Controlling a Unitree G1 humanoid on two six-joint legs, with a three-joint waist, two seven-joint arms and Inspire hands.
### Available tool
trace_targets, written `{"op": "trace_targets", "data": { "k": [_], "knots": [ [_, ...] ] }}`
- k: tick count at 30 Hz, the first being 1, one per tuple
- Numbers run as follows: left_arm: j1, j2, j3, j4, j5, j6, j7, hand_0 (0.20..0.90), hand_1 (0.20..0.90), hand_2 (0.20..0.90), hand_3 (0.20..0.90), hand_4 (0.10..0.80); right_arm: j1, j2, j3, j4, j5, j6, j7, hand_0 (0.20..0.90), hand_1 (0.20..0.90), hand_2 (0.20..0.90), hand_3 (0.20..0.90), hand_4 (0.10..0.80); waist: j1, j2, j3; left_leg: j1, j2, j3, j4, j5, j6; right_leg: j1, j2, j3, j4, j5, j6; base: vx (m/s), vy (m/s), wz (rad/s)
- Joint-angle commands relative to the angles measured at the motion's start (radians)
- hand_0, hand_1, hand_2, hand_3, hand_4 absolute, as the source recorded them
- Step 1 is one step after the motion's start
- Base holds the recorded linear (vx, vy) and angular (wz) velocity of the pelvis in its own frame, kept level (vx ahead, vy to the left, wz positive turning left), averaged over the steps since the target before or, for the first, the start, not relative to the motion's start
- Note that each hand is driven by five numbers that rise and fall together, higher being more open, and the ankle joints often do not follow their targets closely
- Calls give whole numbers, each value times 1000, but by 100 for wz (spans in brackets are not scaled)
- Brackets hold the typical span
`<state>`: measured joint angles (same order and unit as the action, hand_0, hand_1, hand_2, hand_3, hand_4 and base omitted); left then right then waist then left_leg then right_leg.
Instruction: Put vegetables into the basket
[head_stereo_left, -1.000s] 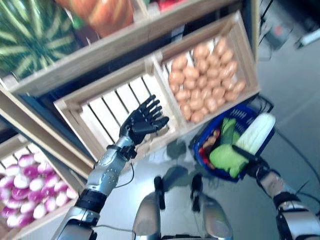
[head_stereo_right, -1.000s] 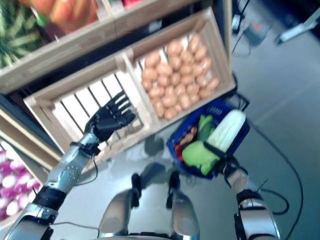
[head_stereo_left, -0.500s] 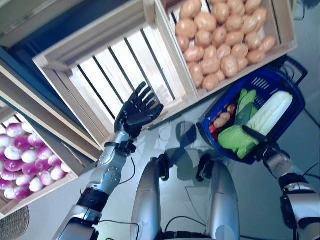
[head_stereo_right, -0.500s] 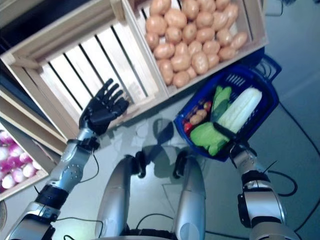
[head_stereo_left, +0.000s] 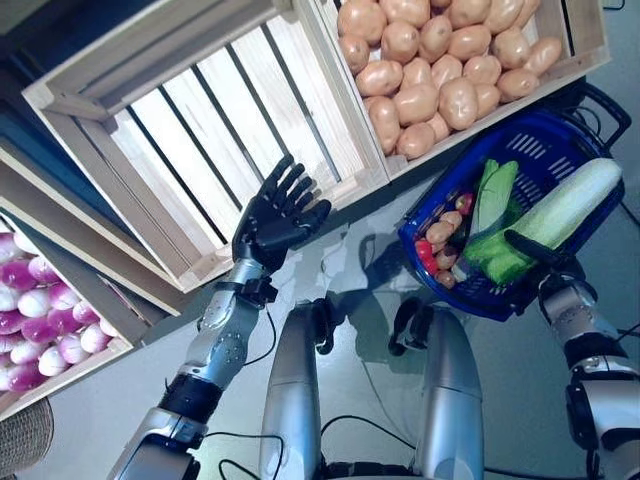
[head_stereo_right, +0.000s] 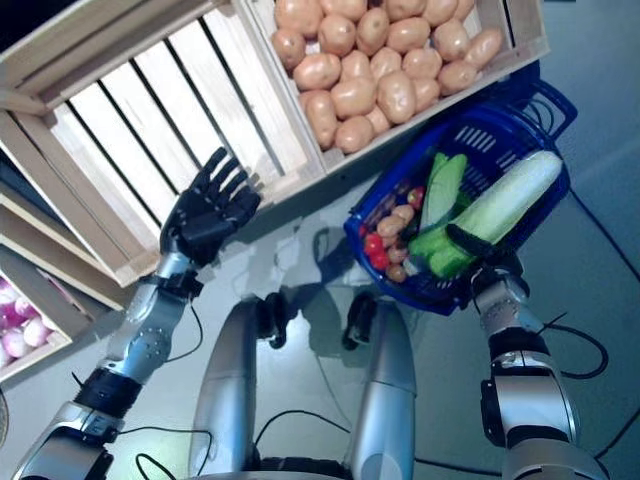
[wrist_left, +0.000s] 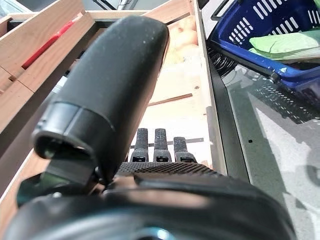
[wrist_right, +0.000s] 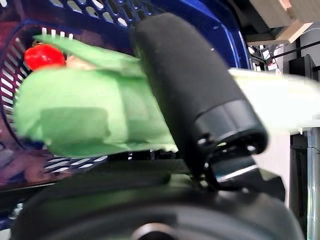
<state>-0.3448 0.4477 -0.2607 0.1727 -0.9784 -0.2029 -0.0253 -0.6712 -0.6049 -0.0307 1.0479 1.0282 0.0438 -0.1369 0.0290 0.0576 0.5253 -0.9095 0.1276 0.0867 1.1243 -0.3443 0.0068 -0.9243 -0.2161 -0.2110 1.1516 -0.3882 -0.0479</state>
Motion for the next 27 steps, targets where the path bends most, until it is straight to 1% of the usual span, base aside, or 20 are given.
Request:
{"op": "trace_targets", "data": {
  "k": [1, 5, 8, 10, 11, 12, 13, 14, 15, 17, 20, 21, 24, 27],
  "knots": [
    [-42, 5, 11, -137, -5, -119, -30, 900, 900, 900, 900, 800, -40, -101, -35, -43, 5, -111, -18, 900, 900, 900, 900, 800, -10, 7, -5, 64, -36, 45, 54, -79, 68, 108, 15, -21, -34, 8, -41, -46, 16, 1],
    [-34, 12, 13, -145, -6, -112, -45, 900, 900, 900, 900, 800, -28, -105, -43, -51, -1, -122, -9, 900, 900, 900, 900, 800, -8, 2, -5, 94, -35, 46, 38, -72, 67, 140, 16, -25, -45, 9, -43, 0, 0, 0],
    [-22, 15, 16, -127, -6, -87, -63, 900, 900, 900, 900, 800, -11, -95, -46, -57, -12, -120, 13, 900, 900, 900, 900, 800, -6, -6, -5, 149, -30, 51, 4, -58, 61, 195, 17, -29, -73, 12, -42, -2, 24, 1],
    [-13, 10, 10, -114, -5, -74, -72, 900, 900, 900, 900, 800, 3, -86, -41, -57, -17, -109, 37, 900, 900, 900, 900, 800, -2, -15, -11, 211, -28, 53, -54, -45, 56, 256, 22, -29, -125, 24, -34, 38, 40, 1],
    [-7, 10, 5, -111, -14, -73, -76, 900, 900, 900, 900, 800, 10, -82, -39, -61, -18, -107, 42, 900, 900, 900, 900, 800, 0, -19, -11, 233, -27, 54, -74, -39, 56, 278, 23, -30, -145, 29, -34, 13, 40, -1],
    [-1, 6, 8, -106, -15, -67, -85, 900, 900, 900, 900, 800, 19, -79, -39, -64, -14, -103, 50, 900, 900, 900, 900, 800, 2, -23, -16, 247, -21, 57, -84, -33, 58, 293, 21, -35, -154, 32, -39, 25, 41, 0],
    [7, 3, 8, -100, -17, -62, -91, 900, 900, 900, 900, 800, 28, -72, -38, -60, -14, -102, 57, 900, 900, 900, 900, 800, 5, -28, -27, 288, -21, 58, -131, -22, 52, 335, 27, -40, -200, 44, -33, 8, 39, 1],
    [12, 0, 6, -96, -18, -61, -97, 900, 900, 900, 900, 800, 35, -65, -40, -57, -19, -103, 65, 900, 900, 900, 900, 800, 6, -29, -30, 294, -15, 60, -132, -19, 54, 344, 27, -45, -203, 44, -38, 63, 40, 3],
    [20, -4, 6, -85, -15, -61, -109, 900, 900, 900, 900, 800, 43, -57, -37, -52, -16, -106, 71, 900, 900, 900, 900, 800, 9, -34, -41, 331, -15, 62, -176, -11, 49, 380, 32, -48, -247, 56, -31, 39, 49, 6],
    [30, -8, 4, -58, 3, -48, -113, 900, 900, 900, 900, 800, 65, -29, -33, -48, -15, -104, 83, 900, 900, 900, 900, 800, 11, -44, -66, 401, -6, 71, -257, 8, 42, 453, 42, -61, -325, 78, -27, 79, 45, 5],
    [43, -11, 2, -25, 14, -41, -119, 900, 900, 900, 900, 800, 92, -1, -31, -52, -11, -99, 83, 900, 900, 900, 900, 800, 14, -52, -90, 470, -3, 83, -344, 28, 33, 525, 53, -68, -413, 103, -19, 82, 29, -3],
    [49, -15, 1, -8, 33, -32, -114, 900, 900, 900, 900, 800, 112, 20, -29, -51, -15, -96, 85, 900, 900, 900, 900, 800, 15, -58, -111, 510, -2, 91, -396, 34, 28, 568, 58, -76, -468, 116, -13, 101, 34, -11],
    [71, -21, -1, 22, 49, -19, -124, 900, 900, 900, 900, 800, 154, 59, -25, -55, -23, -88, 103, 900, 900, 900, 900, 800, 18, -67, -140, 589, -7, 103, -498, 61, 19, 652, 71, -85, -575, 149, -1, 108, 37, -3],
    [120, -34, 8, 42, 78, 20, -144, 900, 900, 900, 900, 800, 225, 127, -16, -81, -7, -95, 115, 900, 900, 900, 900, 800, 24, -76, -199, 695, -21, 112, -638, 107, 7, 767, 95, -88, -735, 187, 14, 163, 32, -2]
  ]
}}
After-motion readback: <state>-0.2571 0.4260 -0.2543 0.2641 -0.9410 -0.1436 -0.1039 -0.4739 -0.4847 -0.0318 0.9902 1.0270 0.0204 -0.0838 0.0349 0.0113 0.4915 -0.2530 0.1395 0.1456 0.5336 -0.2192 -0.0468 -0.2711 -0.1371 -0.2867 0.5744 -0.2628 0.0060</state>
